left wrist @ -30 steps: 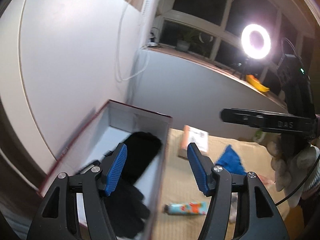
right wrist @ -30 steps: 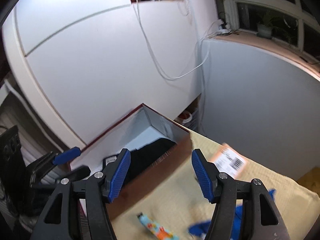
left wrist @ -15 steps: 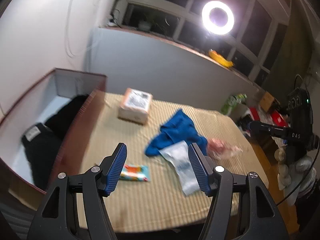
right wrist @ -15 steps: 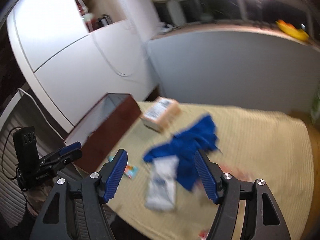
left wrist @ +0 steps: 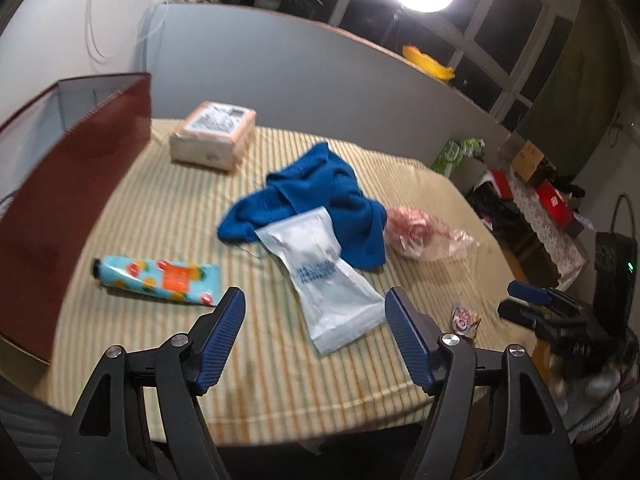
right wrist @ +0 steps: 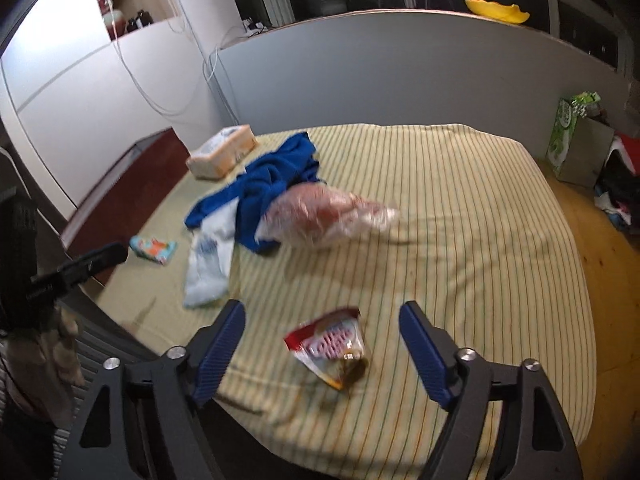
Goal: Organize soft objects
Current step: 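Grasp the white packet with the left gripper while the right gripper grasps the Coffee-mate sachet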
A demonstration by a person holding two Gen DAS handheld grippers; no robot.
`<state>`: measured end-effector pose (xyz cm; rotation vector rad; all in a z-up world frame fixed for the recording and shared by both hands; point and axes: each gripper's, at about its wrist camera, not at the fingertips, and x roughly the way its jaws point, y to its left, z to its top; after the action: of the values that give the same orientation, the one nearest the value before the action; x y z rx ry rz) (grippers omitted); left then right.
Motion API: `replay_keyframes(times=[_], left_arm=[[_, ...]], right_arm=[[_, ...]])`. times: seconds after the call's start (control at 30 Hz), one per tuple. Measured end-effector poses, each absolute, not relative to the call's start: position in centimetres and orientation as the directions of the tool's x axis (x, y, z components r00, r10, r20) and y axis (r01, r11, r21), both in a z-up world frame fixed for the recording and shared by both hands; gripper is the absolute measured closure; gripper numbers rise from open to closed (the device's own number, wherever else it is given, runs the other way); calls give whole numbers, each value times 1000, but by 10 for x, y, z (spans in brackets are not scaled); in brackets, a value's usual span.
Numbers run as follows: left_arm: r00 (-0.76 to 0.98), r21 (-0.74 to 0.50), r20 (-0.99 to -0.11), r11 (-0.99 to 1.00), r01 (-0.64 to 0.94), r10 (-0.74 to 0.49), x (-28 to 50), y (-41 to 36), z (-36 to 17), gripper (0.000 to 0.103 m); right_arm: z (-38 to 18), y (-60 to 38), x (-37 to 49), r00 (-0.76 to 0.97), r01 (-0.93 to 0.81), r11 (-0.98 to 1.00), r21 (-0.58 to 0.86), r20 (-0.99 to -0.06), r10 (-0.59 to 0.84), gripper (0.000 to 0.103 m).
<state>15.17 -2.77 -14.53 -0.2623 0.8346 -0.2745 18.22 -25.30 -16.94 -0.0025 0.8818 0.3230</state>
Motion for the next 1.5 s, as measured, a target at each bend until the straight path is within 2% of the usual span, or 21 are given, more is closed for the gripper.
replay_keyframes(times=[0.27, 0.47, 0.67, 0.93, 1.03, 1.13, 1.23, 1.27, 1.37, 1.43, 1.5], left_arm=[[600, -241, -755, 963, 119, -263, 181, -64, -166, 30], [581, -256, -781, 966, 37, -229, 204, -70, -181, 30], [562, -197, -810, 980, 9, -168, 216, -80, -195, 30], [596, -95, -797, 995, 34, -96, 210, -91, -198, 27], [610, -87, -787, 995, 42, -95, 208, -88, -199, 27], [615, -89, -782, 995, 45, -98, 208, -85, -199, 30], [621, -97, -777, 994, 44, -103, 207, -80, -198, 37], [622, -98, -776, 994, 45, -105, 207, -79, -198, 41], [625, -119, -771, 992, 49, -124, 205, -75, -197, 49], [625, -129, -769, 990, 56, -136, 205, -76, -196, 55], [626, -135, -766, 989, 67, -147, 203, -77, -196, 61]], right_arm=[[-187, -251, 176, 602, -286, 954, 86, -759, 249, 24], [-195, -250, 181, 595, -292, 955, 61, -770, 231, 24], [-202, -237, 187, 605, -309, 951, -15, -775, 184, 24], [-221, -217, 192, 631, -319, 932, -169, -772, 76, 24], [-228, -217, 194, 617, -322, 930, -179, -784, 63, 24], [-227, -223, 197, 606, -323, 935, -143, -791, 89, 24], [-228, -229, 199, 591, -322, 940, -109, -799, 110, 24], [-228, -230, 200, 586, -325, 941, -98, -801, 119, 26], [-229, -237, 201, 554, -341, 940, -22, -812, 182, 39], [-228, -238, 201, 551, -339, 941, -14, -814, 187, 54], [-228, -236, 202, 546, -346, 938, -18, -817, 186, 55]])
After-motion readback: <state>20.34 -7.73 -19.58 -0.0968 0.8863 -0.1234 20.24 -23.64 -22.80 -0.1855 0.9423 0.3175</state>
